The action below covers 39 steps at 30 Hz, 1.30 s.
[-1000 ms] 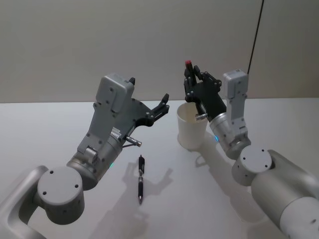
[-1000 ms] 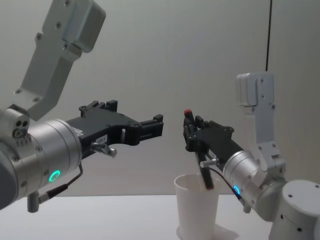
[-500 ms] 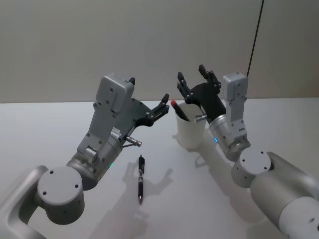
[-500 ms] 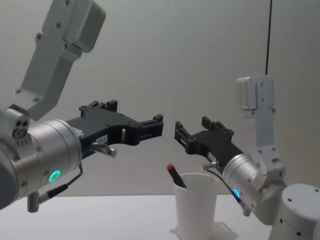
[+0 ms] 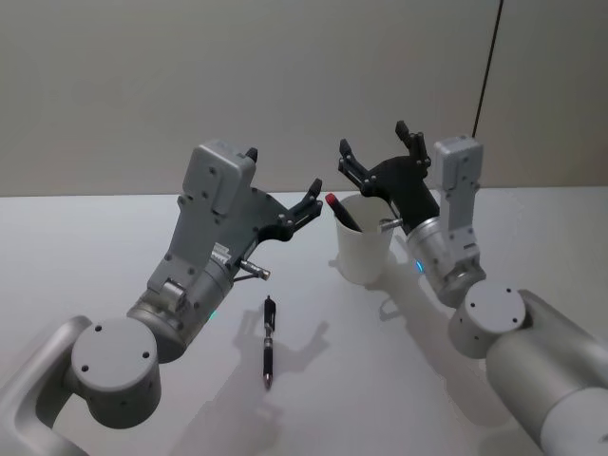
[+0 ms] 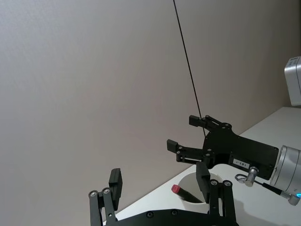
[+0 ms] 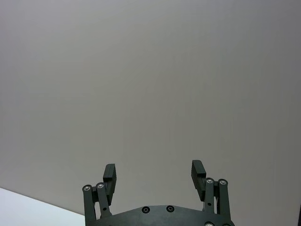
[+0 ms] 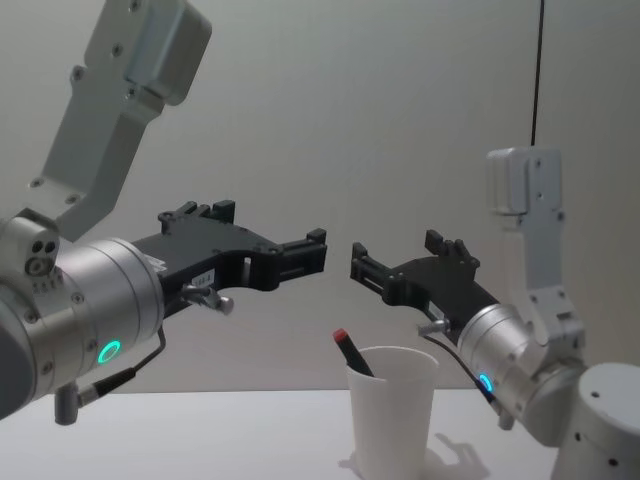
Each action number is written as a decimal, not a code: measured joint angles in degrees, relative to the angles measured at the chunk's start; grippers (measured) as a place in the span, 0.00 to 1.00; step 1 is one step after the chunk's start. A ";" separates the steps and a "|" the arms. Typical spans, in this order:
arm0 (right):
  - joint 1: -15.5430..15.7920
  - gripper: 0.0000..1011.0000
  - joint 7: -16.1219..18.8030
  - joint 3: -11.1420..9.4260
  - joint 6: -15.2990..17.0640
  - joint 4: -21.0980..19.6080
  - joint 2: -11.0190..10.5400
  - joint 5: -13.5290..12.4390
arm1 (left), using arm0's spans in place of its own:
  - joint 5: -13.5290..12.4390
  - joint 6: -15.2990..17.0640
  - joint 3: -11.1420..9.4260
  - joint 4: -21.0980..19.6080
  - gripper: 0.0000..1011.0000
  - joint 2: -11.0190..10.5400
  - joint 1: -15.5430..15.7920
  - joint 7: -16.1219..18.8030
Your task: Place the pen into the pen holder.
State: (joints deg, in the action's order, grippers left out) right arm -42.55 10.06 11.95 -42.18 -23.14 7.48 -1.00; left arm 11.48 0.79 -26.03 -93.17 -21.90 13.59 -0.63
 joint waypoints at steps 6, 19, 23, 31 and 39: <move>3.75 0.99 0.48 -0.76 5.76 -7.97 -1.20 0.08 | 0.00 0.00 0.00 0.00 0.99 0.00 0.00 0.00; 13.33 0.99 1.84 -3.36 23.54 -28.83 -4.87 0.20 | 0.00 0.00 0.00 0.00 0.99 0.00 0.00 0.01; 16.01 0.99 1.91 -4.22 28.11 -34.58 -6.05 0.74 | 0.00 0.00 0.00 0.00 0.99 0.00 0.00 0.01; 19.91 0.99 1.62 -5.61 33.74 -42.37 -7.97 1.89 | 0.00 0.00 0.00 0.00 0.99 0.00 0.00 0.00; 23.26 0.99 1.22 -6.97 38.05 -48.61 -9.81 2.92 | 0.00 0.00 0.00 0.00 0.99 0.00 0.00 0.00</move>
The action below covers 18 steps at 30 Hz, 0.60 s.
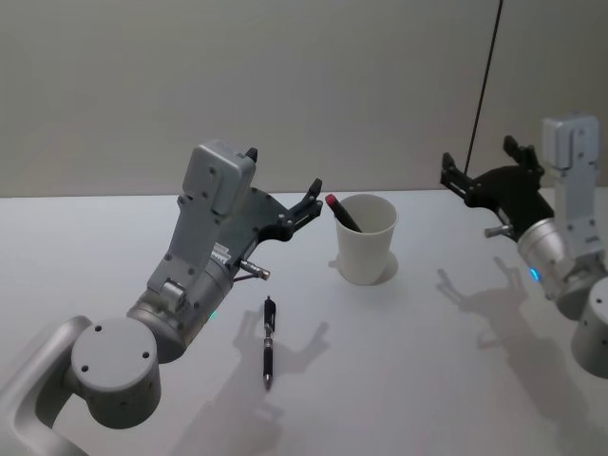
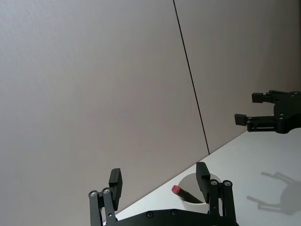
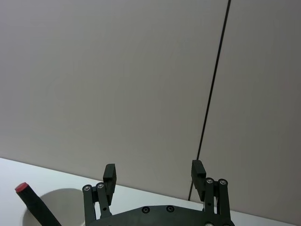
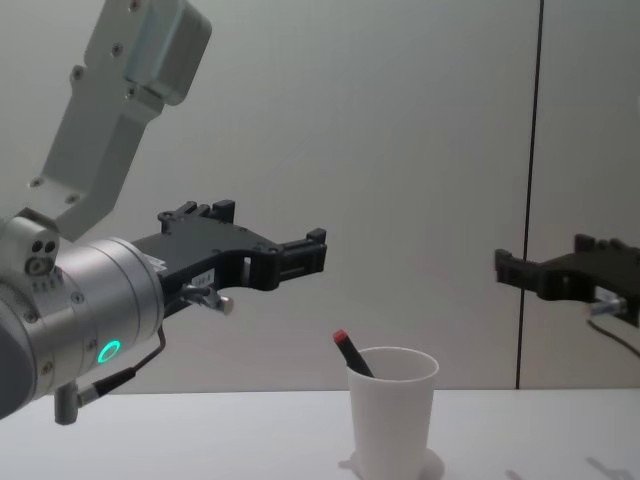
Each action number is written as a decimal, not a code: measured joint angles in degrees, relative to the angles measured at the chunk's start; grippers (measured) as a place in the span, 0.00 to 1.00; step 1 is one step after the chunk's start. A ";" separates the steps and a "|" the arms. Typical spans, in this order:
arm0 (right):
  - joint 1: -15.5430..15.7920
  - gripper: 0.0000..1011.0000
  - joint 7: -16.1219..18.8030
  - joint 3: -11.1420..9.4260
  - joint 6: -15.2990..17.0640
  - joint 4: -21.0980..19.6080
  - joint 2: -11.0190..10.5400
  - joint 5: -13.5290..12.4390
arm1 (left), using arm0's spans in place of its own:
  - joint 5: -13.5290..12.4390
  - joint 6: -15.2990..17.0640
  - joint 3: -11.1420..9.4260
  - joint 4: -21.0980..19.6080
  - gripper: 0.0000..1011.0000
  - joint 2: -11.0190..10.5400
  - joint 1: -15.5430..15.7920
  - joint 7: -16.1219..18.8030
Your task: Place the pen into the pen holder.
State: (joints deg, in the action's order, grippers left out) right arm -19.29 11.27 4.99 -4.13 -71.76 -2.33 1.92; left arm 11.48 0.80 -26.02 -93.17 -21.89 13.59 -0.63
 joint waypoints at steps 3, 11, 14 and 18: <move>1.06 0.99 -0.11 -0.45 1.47 -1.91 -0.62 0.29 | 0.00 0.00 0.00 0.00 0.99 0.00 0.00 0.00; 3.18 0.99 -0.22 -1.53 4.98 -5.69 -1.94 0.77 | 0.00 0.00 0.00 0.00 0.99 0.00 0.00 0.00; 4.11 0.99 -0.20 -2.07 6.54 -7.09 -2.63 1.02 | 0.00 0.00 0.00 0.00 0.99 0.00 0.00 0.00; 4.82 0.99 -0.07 -2.46 7.62 -8.14 -3.15 1.21 | 0.00 0.00 0.00 0.00 0.99 0.00 0.00 0.00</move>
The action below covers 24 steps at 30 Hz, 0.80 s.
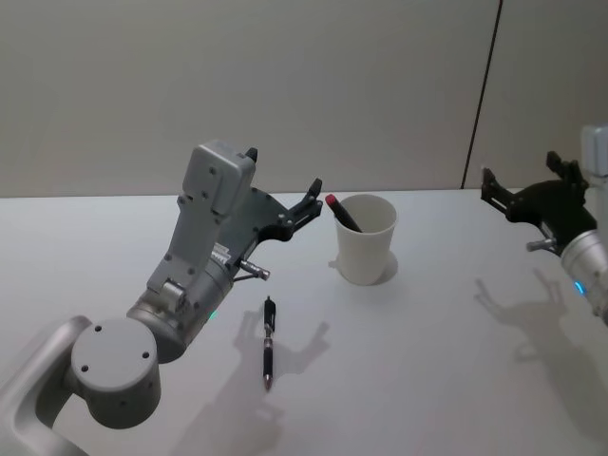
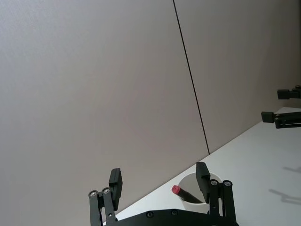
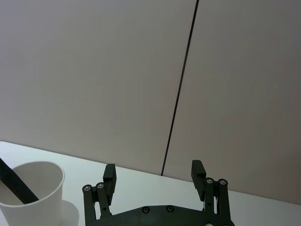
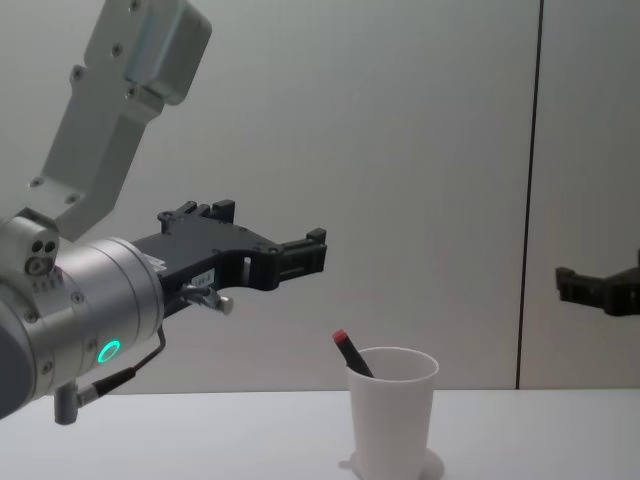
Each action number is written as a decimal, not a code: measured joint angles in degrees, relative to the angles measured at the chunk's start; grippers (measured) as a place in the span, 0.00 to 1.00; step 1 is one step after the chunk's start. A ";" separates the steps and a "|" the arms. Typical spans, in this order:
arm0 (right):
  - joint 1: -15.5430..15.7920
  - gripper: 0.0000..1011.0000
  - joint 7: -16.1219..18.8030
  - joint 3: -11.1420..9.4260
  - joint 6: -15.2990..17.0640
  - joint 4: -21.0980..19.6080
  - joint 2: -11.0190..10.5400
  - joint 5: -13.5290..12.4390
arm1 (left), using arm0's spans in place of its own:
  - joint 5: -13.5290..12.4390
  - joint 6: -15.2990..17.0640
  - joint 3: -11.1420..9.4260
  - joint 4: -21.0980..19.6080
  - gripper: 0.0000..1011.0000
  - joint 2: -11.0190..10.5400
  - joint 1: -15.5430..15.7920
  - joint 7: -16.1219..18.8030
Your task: Place the pen into the pen holder.
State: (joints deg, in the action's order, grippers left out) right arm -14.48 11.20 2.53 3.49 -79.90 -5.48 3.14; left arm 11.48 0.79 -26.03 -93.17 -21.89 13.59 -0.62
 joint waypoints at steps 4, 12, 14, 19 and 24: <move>1.01 0.99 0.27 -0.57 1.23 -1.31 -0.71 0.23 | 0.00 0.00 0.00 0.00 0.99 0.00 0.00 0.00; 2.70 0.99 0.72 -1.46 2.62 -3.31 -1.89 0.68 | 0.00 0.00 0.00 0.00 0.99 0.00 0.00 0.00; 3.19 0.99 0.86 -1.70 2.94 -3.86 -2.21 0.80 | 0.00 0.00 0.00 0.00 0.99 0.00 0.00 0.00; 4.01 0.99 1.04 -2.04 3.38 -4.80 -2.73 0.98 | 0.00 0.00 0.00 0.00 0.99 0.00 0.00 0.00; 4.72 0.99 1.14 -2.32 3.77 -5.61 -3.15 1.29 | 0.00 0.00 0.00 0.00 0.99 0.00 0.00 0.00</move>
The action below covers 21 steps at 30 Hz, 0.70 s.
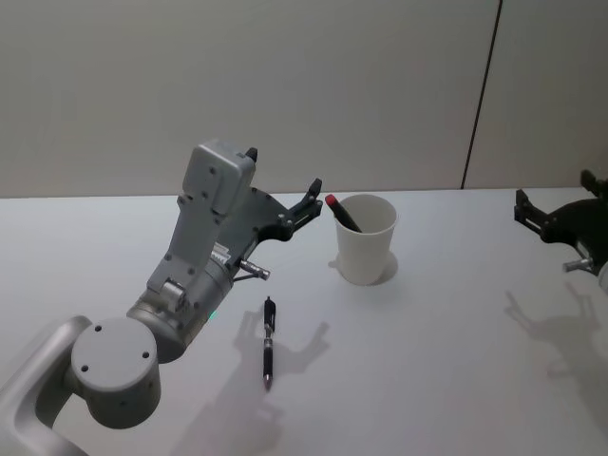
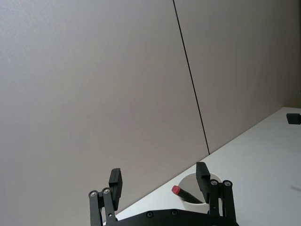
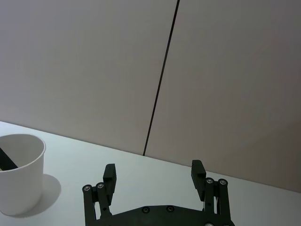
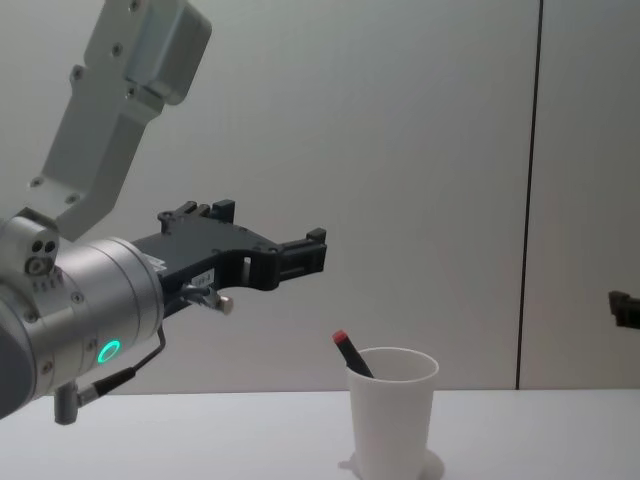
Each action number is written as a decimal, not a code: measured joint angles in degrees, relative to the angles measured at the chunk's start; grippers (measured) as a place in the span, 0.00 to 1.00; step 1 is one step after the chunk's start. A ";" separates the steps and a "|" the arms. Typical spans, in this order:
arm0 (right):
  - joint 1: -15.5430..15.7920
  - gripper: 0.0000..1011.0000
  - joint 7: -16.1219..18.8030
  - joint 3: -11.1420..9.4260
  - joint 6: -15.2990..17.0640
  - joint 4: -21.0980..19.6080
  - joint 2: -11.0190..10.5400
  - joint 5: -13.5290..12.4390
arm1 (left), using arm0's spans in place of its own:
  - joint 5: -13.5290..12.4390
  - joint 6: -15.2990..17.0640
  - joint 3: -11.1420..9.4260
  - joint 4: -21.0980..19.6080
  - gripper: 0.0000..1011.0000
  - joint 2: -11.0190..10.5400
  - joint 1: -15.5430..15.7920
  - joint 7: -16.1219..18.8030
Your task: Place the pen into the pen holder.
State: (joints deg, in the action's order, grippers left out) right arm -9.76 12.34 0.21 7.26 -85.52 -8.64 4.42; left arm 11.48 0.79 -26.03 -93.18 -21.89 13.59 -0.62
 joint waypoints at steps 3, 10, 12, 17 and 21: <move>0.27 0.99 0.04 -0.09 0.16 -0.31 -0.15 0.10 | 0.00 0.00 0.00 0.00 0.99 0.00 0.00 0.00; 0.69 0.99 0.08 -0.26 0.39 -0.82 -0.39 0.28 | 0.00 0.00 0.00 0.00 0.99 0.00 0.00 0.00; 0.80 0.99 0.10 -0.29 0.45 -0.95 -0.44 0.32 | 0.00 0.01 0.00 0.00 0.99 0.01 0.00 0.00; 0.96 0.99 0.12 -0.35 0.52 -1.11 -0.55 0.38 | -0.10 0.38 0.04 -0.07 0.99 0.03 -0.07 0.00; 1.07 0.99 0.14 -0.38 0.57 -1.22 -0.60 0.42 | -0.23 1.19 0.08 -0.37 0.99 0.04 -0.17 0.18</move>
State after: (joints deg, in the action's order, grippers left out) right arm -8.69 12.48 -0.17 7.83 -86.74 -9.24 4.84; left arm 11.25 1.98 -25.94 -93.55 -21.85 13.42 -0.44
